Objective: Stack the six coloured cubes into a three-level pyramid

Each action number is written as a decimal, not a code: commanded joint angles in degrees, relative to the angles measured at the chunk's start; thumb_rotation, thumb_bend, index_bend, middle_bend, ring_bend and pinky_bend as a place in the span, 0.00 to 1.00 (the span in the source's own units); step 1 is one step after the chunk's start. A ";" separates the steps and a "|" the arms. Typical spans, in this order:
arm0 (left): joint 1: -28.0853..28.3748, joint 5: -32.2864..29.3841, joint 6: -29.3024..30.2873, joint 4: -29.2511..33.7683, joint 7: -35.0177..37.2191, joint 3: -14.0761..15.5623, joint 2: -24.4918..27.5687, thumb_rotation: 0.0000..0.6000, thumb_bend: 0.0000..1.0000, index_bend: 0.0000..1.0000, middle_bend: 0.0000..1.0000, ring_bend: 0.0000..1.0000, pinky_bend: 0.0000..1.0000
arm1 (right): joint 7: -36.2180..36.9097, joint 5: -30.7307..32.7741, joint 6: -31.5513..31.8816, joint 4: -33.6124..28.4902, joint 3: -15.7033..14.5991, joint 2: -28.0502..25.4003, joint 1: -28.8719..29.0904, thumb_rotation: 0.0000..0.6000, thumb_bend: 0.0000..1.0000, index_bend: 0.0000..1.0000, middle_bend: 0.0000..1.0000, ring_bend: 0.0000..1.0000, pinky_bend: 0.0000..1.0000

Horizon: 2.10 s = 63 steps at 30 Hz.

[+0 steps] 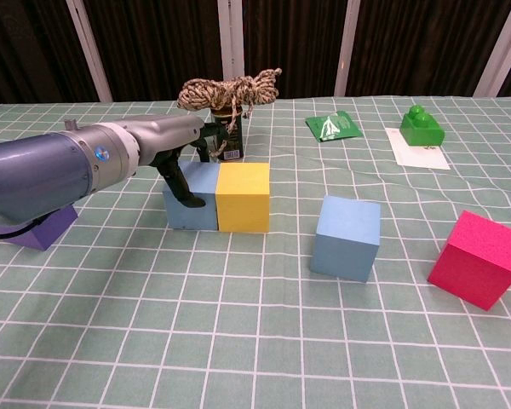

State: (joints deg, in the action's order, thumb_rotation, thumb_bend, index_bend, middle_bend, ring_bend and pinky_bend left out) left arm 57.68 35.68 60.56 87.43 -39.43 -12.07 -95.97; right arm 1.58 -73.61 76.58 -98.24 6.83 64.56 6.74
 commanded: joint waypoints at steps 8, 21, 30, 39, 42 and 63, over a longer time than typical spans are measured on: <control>-0.14 -0.53 0.07 0.75 -0.81 0.17 0.41 1.00 0.36 0.10 0.33 0.03 0.03 | -0.05 -0.07 0.17 -0.07 0.00 0.01 -0.05 1.00 0.16 0.00 0.00 0.00 0.00; -0.17 -0.63 -0.04 0.65 -0.90 -0.03 0.25 1.00 0.36 0.10 0.33 0.03 0.03 | -0.05 0.04 -0.01 0.00 0.01 0.00 0.01 1.00 0.16 0.00 0.00 0.00 0.00; -0.10 -1.35 -0.20 0.87 -1.41 -0.09 0.45 1.00 0.26 0.06 0.20 0.02 0.03 | -0.07 -0.03 0.03 0.00 -0.02 0.03 0.01 1.00 0.16 0.00 0.00 0.00 0.00; -0.20 -1.58 0.14 1.74 -1.56 -0.26 1.09 1.00 0.21 0.03 0.08 0.00 0.01 | -0.16 -0.12 0.05 -0.07 -0.09 0.03 0.00 1.00 0.16 0.00 0.00 0.00 0.00; -0.35 -1.71 0.39 2.62 -1.65 -0.27 1.68 1.00 0.21 0.03 0.08 0.00 0.01 | -0.19 -0.04 -0.02 -0.05 -0.07 0.03 0.03 1.00 0.16 0.00 0.00 0.00 0.00; -4.93 -0.50 5.72 14.46 -1.34 2.49 9.93 1.00 0.21 0.03 0.23 0.00 0.01 | -0.29 -0.31 0.09 -0.24 -0.24 -0.04 -0.04 1.00 0.16 0.00 0.00 0.00 0.00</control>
State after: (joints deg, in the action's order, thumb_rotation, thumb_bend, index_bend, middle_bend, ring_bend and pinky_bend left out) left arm 53.08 35.08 65.99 101.48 -40.87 -9.85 -86.47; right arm 1.29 -73.92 76.66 -98.49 6.58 64.52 6.69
